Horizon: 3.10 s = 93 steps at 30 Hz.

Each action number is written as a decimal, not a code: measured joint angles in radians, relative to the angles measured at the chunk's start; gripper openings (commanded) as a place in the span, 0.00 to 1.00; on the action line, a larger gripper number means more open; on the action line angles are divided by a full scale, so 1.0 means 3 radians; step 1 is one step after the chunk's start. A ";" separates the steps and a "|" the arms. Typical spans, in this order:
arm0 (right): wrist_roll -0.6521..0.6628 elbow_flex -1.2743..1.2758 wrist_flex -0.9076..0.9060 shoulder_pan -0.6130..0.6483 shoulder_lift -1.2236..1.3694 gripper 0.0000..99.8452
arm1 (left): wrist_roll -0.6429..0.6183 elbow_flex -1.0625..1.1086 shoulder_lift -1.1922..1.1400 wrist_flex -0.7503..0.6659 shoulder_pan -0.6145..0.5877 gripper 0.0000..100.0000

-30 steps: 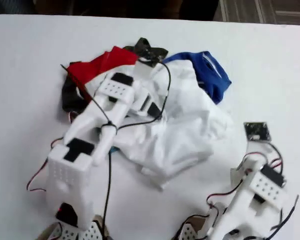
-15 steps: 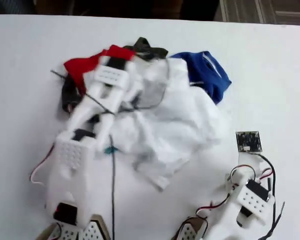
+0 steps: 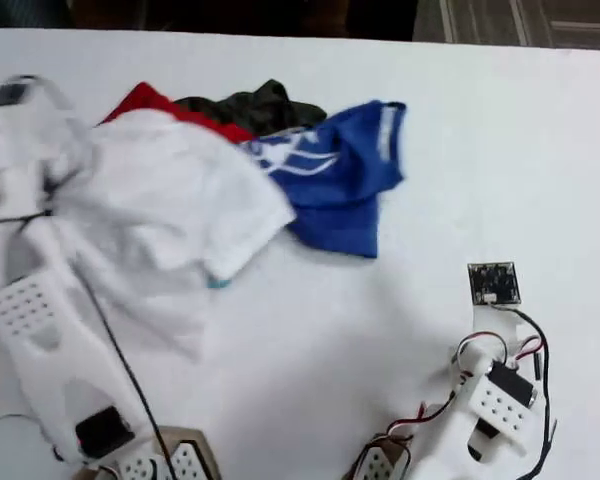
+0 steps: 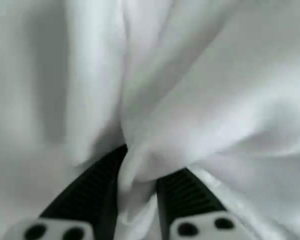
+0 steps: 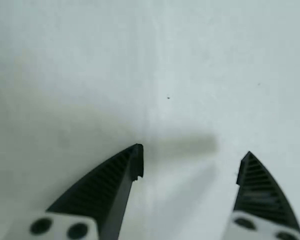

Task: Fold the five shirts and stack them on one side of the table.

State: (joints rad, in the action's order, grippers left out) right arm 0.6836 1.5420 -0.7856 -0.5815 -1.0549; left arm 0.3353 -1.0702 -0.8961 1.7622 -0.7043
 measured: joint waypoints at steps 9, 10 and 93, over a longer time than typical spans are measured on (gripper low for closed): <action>0.0000 0.0000 0.0000 0.0000 0.0000 0.30 | 0.0368 -0.0701 -0.0005 0.0026 -0.0803 0.02; 0.0000 0.0000 0.0000 0.0000 0.0000 0.30 | 0.0384 -0.0777 -0.0005 0.0026 -0.0864 0.03; -0.0123 0.0000 0.0010 0.0000 0.0000 0.30 | 0.0210 -0.1667 0.0179 0.0026 -0.1048 0.09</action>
State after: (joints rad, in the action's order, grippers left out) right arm 0.6467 1.5420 -0.7825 -0.5815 -1.0549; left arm 0.3982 -1.5704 -0.8424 1.7699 -1.0188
